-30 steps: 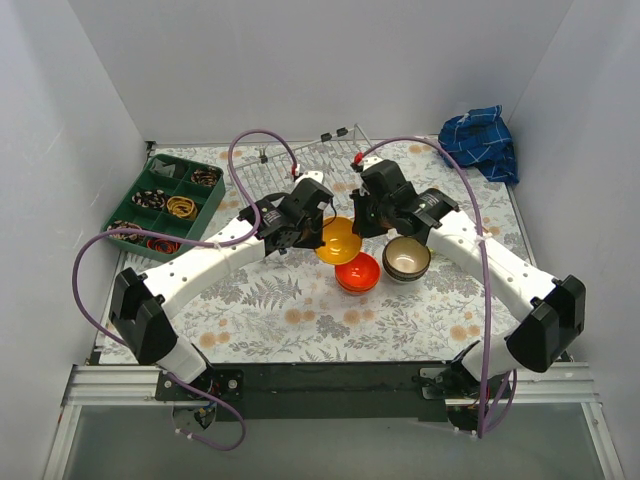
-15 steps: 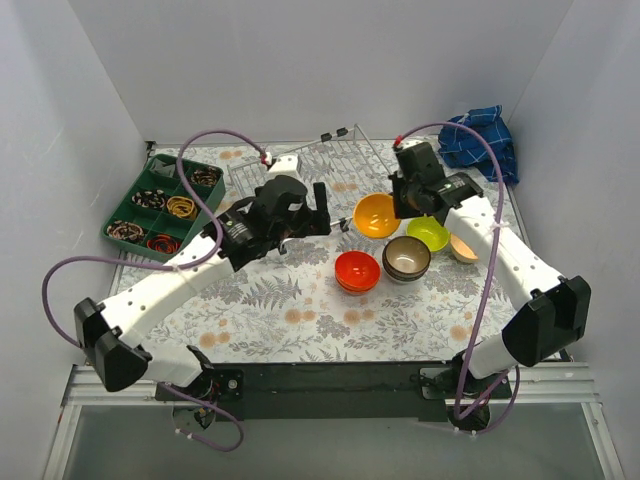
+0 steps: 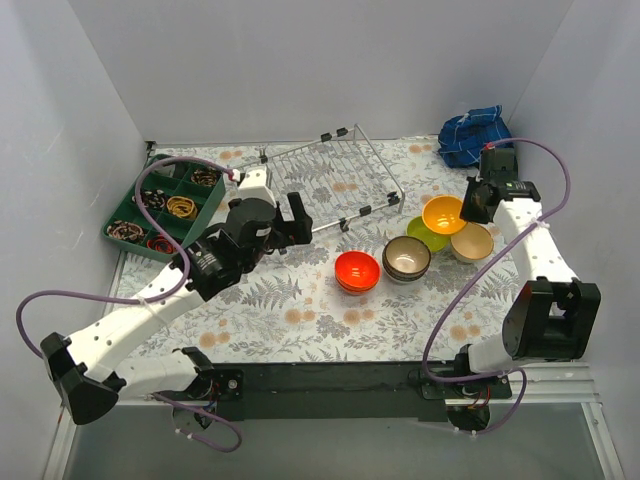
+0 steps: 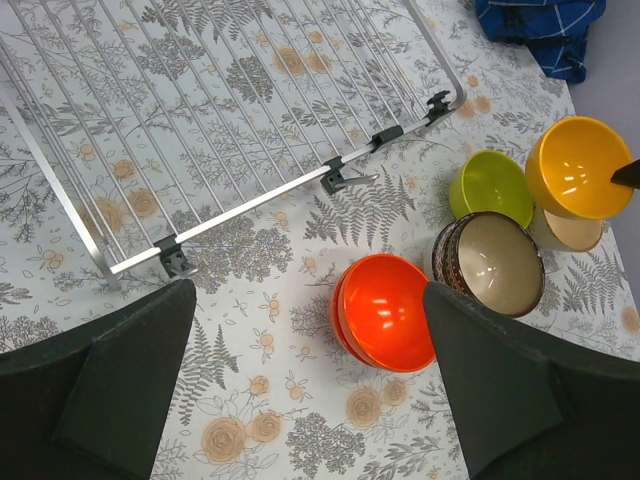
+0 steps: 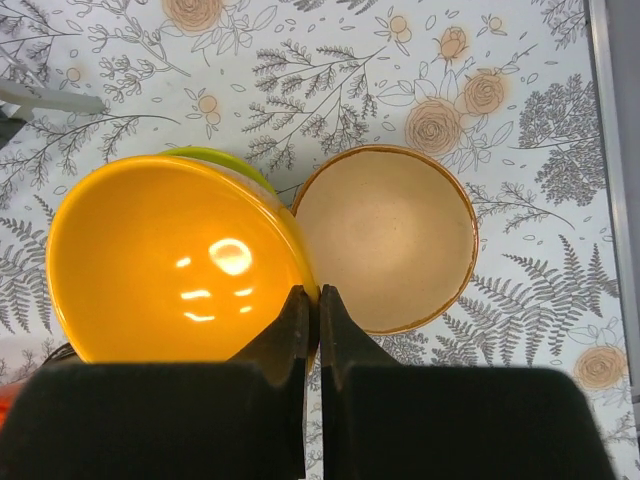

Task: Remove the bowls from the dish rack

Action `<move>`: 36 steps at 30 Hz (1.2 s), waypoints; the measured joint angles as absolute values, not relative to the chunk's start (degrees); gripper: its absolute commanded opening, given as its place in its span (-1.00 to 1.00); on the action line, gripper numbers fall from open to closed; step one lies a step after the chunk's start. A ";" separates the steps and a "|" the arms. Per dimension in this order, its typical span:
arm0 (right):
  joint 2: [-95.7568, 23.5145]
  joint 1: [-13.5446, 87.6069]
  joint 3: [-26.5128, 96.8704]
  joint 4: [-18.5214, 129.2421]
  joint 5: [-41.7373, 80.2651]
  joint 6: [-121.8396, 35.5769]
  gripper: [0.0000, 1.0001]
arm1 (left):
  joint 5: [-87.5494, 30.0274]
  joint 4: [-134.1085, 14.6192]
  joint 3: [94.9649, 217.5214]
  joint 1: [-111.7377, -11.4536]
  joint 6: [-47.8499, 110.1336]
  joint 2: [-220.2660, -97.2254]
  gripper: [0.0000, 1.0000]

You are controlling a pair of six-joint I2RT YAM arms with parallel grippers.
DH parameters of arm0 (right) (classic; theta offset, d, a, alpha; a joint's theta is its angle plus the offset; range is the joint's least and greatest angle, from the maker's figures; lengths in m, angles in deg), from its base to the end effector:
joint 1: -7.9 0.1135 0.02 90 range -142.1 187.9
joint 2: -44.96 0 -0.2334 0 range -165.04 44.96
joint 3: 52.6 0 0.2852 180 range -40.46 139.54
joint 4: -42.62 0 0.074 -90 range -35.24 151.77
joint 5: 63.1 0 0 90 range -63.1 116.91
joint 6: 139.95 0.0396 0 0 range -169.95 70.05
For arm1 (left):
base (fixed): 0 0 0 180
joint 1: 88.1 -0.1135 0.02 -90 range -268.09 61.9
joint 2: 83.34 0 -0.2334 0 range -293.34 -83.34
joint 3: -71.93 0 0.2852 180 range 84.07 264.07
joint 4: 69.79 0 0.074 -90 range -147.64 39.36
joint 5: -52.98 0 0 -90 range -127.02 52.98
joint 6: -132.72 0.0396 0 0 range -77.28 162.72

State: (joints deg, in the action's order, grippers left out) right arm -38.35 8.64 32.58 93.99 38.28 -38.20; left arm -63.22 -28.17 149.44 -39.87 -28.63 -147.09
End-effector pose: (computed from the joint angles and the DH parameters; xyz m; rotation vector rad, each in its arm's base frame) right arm 0.3512 -0.0033 0.2688 0.3201 2.3957 -0.1423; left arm 0.2066 -0.2051 0.3395 -0.7060 1.9892 -0.8437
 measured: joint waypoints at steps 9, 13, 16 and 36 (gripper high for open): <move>-40.62 6.25 25.26 85.46 30.83 -38.13 -0.97 | -64.16 -29.37 145.44 -39.87 -28.65 -142.01 0.97; -41.98 6.25 22.26 81.70 27.44 -37.89 -0.85 | -64.57 -29.48 144.96 -39.87 -28.63 -140.51 0.96; -43.03 6.10 21.32 79.67 25.98 -37.72 -0.40 | -64.81 -29.37 144.43 -39.87 -28.59 -139.30 0.96; -18.52 6.14 24.36 84.15 29.84 -38.85 0.97 | -69.18 -24.80 143.47 -39.87 -26.51 -126.02 0.96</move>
State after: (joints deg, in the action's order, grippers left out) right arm -18.52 6.14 24.36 84.15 29.84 -38.85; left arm -69.18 -24.80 143.47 -39.87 -26.51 -126.02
